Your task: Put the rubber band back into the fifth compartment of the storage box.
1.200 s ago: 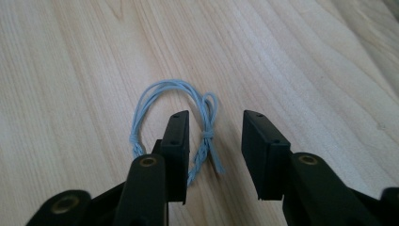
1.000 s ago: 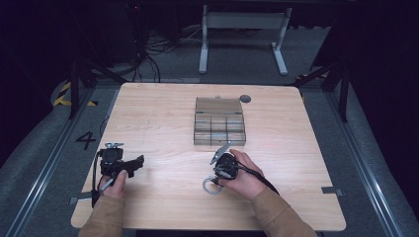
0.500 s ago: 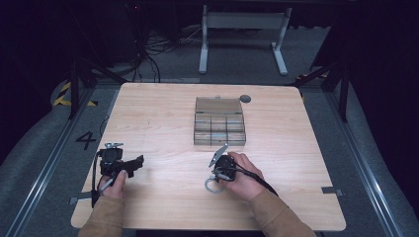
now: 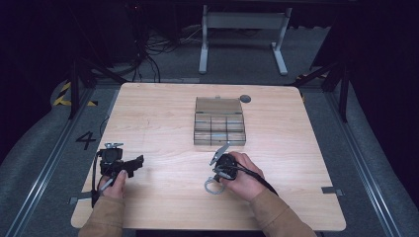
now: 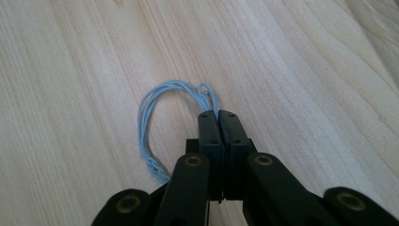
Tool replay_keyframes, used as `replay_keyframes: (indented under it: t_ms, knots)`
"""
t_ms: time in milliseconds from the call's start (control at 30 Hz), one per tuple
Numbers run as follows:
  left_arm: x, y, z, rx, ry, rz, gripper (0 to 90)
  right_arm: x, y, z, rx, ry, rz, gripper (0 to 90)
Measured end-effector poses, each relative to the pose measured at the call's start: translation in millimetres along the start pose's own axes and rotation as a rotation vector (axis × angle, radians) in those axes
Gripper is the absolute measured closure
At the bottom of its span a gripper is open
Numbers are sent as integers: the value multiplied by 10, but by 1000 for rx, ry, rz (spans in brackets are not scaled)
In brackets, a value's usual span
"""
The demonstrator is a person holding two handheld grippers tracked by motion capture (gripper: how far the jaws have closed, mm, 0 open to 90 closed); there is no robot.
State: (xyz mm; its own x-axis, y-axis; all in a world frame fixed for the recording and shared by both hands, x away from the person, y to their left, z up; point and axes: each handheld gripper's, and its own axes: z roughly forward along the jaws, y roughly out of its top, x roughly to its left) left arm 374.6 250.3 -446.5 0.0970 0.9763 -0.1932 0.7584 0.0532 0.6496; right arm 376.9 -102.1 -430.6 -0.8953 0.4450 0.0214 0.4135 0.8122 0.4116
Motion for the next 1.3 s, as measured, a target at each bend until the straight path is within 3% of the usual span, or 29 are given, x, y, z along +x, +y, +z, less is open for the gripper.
replay_keyframes:
  t_ms: [867,1300]
  knots:
    - [-41,29,30,1,-4,6,158,-22,-5,-410,-114,9,46,900]
    - [-45,33,27,0,-6,11,158,-156,154,-633,-109,-30,53,900]
